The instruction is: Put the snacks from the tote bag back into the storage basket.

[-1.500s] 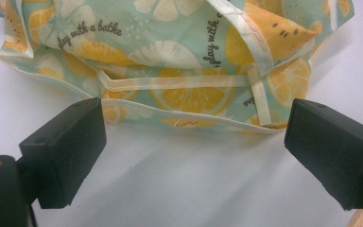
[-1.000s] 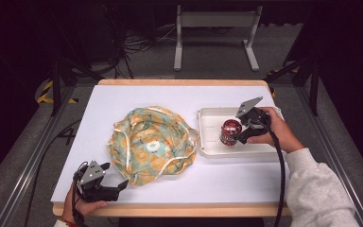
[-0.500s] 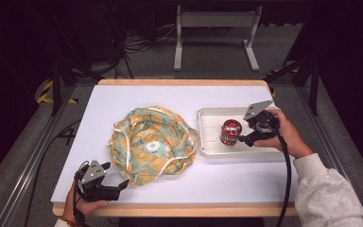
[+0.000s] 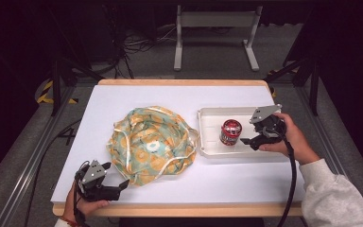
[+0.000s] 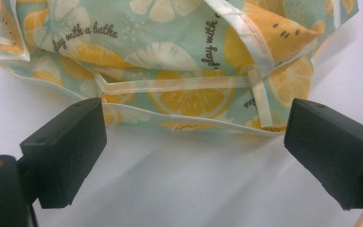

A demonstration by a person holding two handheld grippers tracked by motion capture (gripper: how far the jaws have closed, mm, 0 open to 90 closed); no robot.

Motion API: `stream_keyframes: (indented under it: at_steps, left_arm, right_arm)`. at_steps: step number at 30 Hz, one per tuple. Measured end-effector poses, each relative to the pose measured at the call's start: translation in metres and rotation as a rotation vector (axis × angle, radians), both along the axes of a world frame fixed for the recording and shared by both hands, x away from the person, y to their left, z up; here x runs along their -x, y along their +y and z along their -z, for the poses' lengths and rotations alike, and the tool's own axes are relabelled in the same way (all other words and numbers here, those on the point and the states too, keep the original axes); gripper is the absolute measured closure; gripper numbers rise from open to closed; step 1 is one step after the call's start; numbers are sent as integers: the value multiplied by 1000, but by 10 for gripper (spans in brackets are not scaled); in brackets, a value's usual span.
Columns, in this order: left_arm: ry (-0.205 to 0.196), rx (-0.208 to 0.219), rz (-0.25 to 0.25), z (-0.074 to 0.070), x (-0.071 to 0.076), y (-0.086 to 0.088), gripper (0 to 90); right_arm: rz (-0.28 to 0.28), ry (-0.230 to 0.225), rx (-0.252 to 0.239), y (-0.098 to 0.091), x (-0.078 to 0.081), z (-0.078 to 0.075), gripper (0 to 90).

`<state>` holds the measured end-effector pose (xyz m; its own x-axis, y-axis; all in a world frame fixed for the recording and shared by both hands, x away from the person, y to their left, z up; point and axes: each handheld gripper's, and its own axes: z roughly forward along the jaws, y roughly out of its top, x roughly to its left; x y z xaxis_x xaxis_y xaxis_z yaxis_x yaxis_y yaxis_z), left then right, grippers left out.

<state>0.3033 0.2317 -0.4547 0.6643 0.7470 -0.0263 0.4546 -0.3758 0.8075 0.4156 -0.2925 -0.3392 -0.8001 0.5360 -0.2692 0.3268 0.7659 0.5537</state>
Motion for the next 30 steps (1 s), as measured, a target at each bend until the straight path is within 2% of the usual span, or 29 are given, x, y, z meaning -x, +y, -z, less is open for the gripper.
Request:
stream_keyframes:
  at_steps: [4,10,12,13,16,23,26,30]
  left_arm:
    - [-2,6,-11,-1,0,1,70]
    - [-4,5,-5,-1,0,1,70]
    - [-4,6,-3,-1,0,1,70]
    - [-4,5,-3,-1,0,1,69]
    - [-4,6,-4,-1,0,1,70]
    - [-4,3,-4,-1,0,0,70]
    - [-3,1,-4,-1,0,0,69]
    - [-2,0,-1,-1,0,0,70]
  right_arm:
    - [1,-7,5,-3,6,3,216]
    - [9,-22,-27,-7,12,7,194]
    - [13,-33,-17,-9,15,7,192]
    - [15,-39,-31,-10,17,8,189]
    - [17,-35,-38,-12,20,9,187]
    - [24,-60,-28,-18,31,19,172]
    - [22,-68,-53,-23,37,24,169]
    - [38,-81,-61,-27,40,28,164]
